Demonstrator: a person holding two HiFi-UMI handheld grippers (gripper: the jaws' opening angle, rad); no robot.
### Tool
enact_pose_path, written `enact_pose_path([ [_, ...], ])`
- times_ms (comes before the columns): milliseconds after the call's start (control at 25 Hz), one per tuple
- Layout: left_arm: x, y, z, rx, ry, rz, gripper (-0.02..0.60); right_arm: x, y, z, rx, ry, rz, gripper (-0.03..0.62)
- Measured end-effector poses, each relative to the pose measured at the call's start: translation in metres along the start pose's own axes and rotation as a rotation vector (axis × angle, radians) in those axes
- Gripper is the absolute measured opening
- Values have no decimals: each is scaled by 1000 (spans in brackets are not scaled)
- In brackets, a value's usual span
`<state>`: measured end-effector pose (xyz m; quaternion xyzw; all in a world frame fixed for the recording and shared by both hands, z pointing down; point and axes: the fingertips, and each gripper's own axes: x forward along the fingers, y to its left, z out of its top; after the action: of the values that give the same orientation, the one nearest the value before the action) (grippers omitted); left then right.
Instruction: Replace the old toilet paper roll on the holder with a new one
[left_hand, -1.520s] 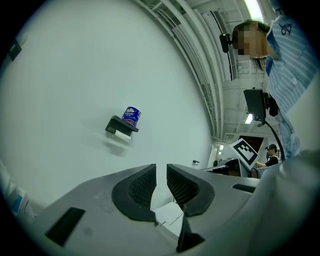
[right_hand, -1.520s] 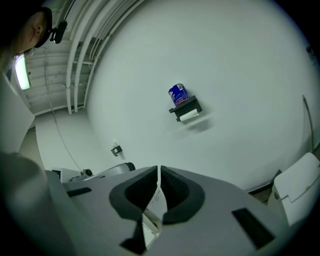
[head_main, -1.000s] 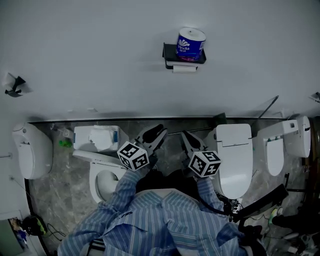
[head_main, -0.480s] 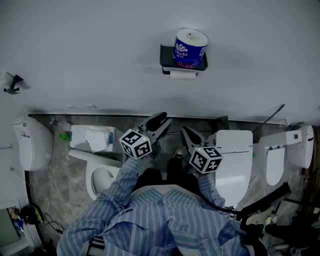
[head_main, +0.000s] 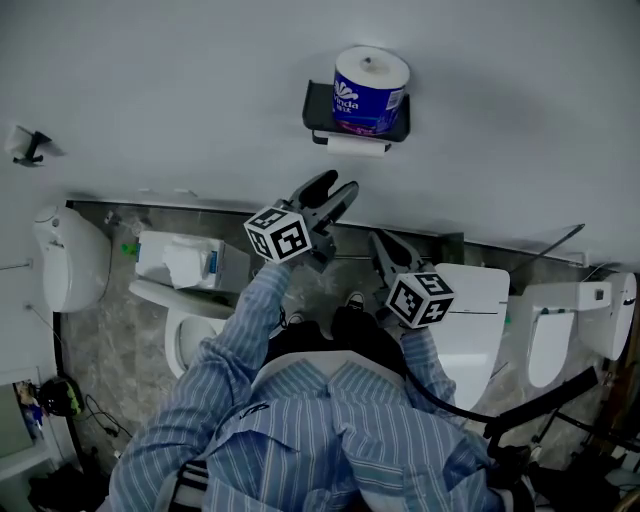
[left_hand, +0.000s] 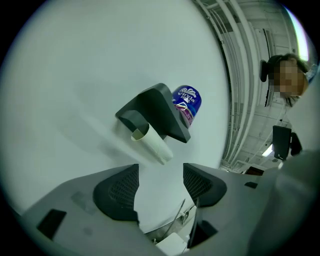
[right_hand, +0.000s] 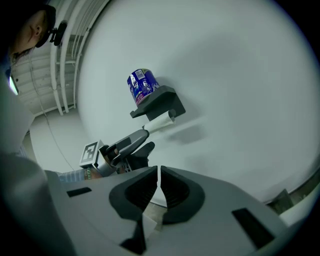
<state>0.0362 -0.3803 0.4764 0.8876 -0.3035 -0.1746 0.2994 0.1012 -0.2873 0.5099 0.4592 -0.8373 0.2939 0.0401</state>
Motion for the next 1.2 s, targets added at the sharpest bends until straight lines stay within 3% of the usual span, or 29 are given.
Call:
enact_pose_path([
  [240, 27, 10, 13, -76, -44, -24, 256, 3, -8, 19, -44, -25, 14, 21],
  [480, 38, 21, 38, -253, -199, -28, 258, 1, -17, 26, -49, -37, -5, 21],
  [600, 48, 20, 46, -386, -251, -66, 256, 1, -20, 26, -45, -38, -13, 21],
  [680, 53, 18, 50, -432, -269, -84, 253, 0, -23, 27, -39, -44, -23, 21],
  [880, 65, 10, 43, -404, -209, -96, 207, -10, -41, 33, -19, -69, -68, 21],
  [1000, 80, -9, 36, -456, -188, -150, 204, -20, -53, 38, -11, -85, -98, 21],
  [1080, 90, -11, 26, -409, -145, -114, 204, -30, -62, 40, -10, -94, -121, 21],
  [1200, 112, -27, 10, -391, -78, -127, 202, -45, -77, 42, -4, -111, -163, 21],
])
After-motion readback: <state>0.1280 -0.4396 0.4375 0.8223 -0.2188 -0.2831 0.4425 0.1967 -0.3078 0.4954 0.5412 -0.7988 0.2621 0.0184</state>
